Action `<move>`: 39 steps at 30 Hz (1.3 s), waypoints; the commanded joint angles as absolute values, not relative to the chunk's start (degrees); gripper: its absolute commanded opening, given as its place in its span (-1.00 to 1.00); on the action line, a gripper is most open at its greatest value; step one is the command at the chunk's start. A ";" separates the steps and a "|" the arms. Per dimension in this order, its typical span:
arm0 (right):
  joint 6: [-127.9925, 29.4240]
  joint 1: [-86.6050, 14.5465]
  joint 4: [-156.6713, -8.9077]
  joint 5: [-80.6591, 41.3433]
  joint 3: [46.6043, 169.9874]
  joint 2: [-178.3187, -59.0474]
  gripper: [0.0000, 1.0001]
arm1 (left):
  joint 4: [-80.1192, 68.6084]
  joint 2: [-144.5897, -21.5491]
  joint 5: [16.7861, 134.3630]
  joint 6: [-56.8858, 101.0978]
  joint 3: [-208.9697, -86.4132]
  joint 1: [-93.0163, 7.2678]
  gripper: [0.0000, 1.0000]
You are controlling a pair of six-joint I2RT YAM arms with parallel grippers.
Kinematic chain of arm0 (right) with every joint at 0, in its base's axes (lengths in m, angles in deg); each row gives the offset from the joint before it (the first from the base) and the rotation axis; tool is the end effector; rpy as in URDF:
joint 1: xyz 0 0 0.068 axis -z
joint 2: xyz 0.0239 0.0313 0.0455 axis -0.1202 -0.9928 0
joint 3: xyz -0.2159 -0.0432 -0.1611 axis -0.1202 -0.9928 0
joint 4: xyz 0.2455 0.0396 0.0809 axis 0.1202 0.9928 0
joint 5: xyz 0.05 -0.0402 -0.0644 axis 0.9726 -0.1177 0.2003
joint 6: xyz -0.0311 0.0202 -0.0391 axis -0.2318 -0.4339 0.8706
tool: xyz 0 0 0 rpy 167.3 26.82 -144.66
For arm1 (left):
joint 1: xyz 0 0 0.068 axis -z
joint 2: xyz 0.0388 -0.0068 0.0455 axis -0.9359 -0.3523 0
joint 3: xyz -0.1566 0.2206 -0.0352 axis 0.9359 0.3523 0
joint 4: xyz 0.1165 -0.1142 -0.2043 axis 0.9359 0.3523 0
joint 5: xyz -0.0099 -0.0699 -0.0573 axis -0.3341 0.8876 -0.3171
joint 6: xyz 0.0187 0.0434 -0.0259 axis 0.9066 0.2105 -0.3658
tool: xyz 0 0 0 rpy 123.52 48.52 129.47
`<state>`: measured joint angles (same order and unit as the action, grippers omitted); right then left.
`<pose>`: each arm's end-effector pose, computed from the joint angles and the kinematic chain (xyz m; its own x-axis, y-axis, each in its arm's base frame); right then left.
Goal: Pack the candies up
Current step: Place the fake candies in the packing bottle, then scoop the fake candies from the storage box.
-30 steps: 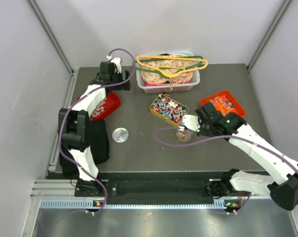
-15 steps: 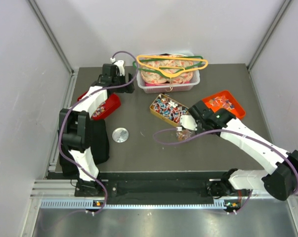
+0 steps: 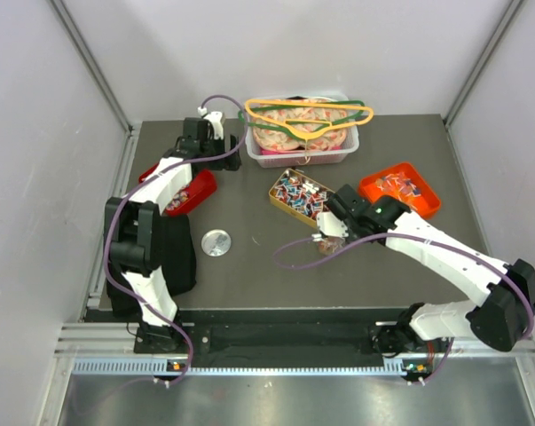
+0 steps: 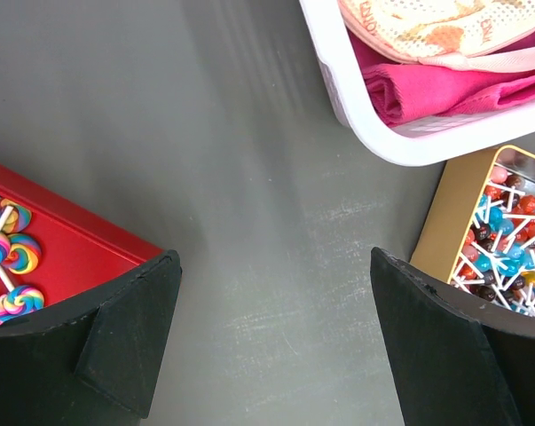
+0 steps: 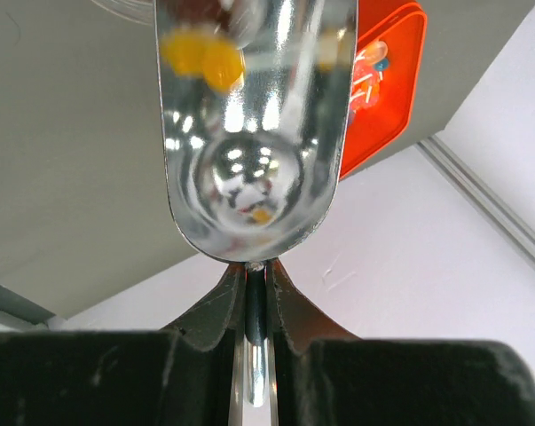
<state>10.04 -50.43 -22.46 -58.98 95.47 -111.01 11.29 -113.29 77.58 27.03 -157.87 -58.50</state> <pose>0.1793 0.1445 0.2815 -0.0492 -0.9781 0.2023 -0.8289 -0.0730 -0.5547 0.4167 -0.0866 0.2587 -0.6410 0.0070 -0.7675 0.2505 0.9471 -0.2006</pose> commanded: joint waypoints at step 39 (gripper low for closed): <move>29.85 -47.33 -44.71 -70.89 116.24 -131.64 -1.00 | 0.22 -119.99 76.28 26.48 -159.02 -47.14 0.65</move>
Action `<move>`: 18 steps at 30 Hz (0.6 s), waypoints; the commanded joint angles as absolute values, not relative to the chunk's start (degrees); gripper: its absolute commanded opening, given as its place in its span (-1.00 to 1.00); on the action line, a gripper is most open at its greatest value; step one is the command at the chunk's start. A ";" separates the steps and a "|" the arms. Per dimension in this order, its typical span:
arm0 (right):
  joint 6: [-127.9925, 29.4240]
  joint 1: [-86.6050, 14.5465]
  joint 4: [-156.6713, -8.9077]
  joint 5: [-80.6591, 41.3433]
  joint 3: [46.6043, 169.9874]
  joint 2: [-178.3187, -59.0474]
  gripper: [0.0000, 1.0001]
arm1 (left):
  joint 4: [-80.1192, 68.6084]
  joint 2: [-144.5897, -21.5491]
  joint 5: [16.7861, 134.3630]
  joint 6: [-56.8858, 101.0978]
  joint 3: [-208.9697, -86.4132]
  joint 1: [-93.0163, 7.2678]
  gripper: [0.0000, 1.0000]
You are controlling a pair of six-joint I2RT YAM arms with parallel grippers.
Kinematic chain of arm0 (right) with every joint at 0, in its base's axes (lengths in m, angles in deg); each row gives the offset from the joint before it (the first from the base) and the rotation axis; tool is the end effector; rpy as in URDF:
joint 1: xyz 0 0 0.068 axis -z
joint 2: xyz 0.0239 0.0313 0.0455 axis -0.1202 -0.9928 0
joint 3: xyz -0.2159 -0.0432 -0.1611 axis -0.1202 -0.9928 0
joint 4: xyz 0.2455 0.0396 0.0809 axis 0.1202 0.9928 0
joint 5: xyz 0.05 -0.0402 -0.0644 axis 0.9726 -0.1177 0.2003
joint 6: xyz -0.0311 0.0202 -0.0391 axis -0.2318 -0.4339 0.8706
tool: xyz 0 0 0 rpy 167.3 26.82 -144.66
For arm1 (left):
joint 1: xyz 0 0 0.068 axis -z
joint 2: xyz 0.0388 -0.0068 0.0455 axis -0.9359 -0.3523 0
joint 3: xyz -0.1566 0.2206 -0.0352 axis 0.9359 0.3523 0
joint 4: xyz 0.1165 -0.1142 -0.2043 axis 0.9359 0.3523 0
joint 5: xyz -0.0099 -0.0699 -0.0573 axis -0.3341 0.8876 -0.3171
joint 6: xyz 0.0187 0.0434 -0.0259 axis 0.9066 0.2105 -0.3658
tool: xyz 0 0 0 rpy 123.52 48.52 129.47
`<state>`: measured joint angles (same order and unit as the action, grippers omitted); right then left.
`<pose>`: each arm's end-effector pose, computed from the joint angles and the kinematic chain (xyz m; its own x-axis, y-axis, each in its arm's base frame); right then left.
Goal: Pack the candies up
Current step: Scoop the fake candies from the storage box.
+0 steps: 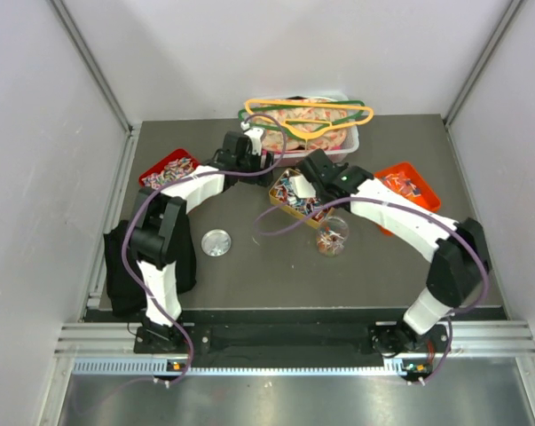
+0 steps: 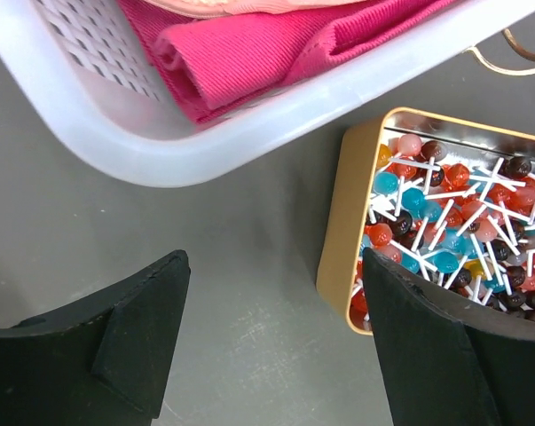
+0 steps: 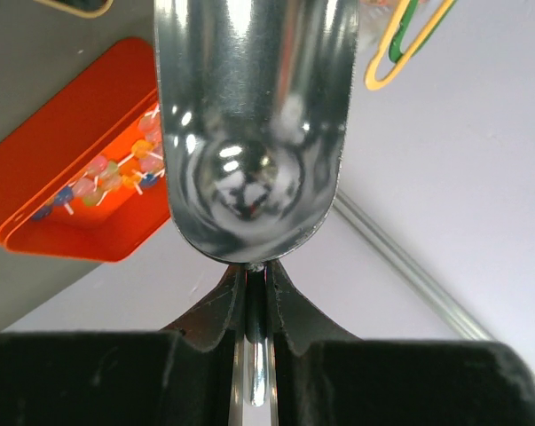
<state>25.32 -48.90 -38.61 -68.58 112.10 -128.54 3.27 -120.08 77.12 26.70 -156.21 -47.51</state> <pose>0.2627 0.2049 0.3036 -0.0201 -0.9543 0.2981 -0.6594 -0.2114 -0.7215 0.4115 -0.1717 0.2117 -0.6350 0.1256 -0.7622 0.4162 0.8869 -0.2006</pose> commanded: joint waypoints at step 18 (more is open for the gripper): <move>27.06 -47.16 -30.83 -75.37 125.91 -145.18 -1.00 | -0.40 -123.32 78.04 26.48 -159.90 -45.20 0.29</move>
<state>30.83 -47.35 -36.69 -73.14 120.43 -143.23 2.33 -122.51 77.23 26.11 -157.61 -45.98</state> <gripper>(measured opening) 0.080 0.648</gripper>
